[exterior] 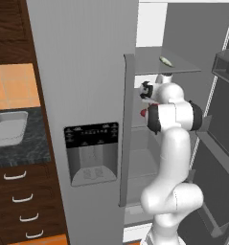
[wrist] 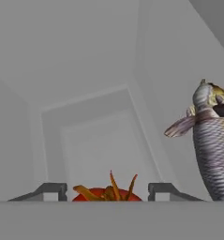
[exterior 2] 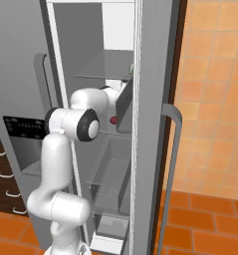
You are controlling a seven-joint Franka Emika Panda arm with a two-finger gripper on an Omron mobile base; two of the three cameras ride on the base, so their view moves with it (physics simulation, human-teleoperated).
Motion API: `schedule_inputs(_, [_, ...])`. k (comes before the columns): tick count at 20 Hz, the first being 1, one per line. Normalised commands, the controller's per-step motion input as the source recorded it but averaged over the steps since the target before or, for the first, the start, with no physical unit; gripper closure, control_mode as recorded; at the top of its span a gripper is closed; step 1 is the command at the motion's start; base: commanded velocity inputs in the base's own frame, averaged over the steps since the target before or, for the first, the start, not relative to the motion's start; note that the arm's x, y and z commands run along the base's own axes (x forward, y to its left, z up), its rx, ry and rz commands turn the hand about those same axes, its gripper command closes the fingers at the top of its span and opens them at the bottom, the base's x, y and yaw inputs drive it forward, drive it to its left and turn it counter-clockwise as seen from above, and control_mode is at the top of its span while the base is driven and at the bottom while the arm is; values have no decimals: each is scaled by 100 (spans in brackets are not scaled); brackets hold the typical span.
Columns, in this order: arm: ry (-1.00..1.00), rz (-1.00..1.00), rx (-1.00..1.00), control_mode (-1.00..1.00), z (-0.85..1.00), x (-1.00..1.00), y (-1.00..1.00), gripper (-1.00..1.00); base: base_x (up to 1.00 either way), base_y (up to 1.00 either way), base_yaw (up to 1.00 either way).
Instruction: Place one tomato and one fish in each tupperware on the nearby counter, to pack two identical lunches.
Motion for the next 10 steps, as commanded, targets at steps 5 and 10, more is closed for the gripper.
schedule_inputs(5, [-2, 0, 3, -100, -10, -57, 0, 100, 0, 0, 0])
schedule_inputs(10, [-22, 0, 2, -100, -60, -100, 0, 100, 0, 0, 0])
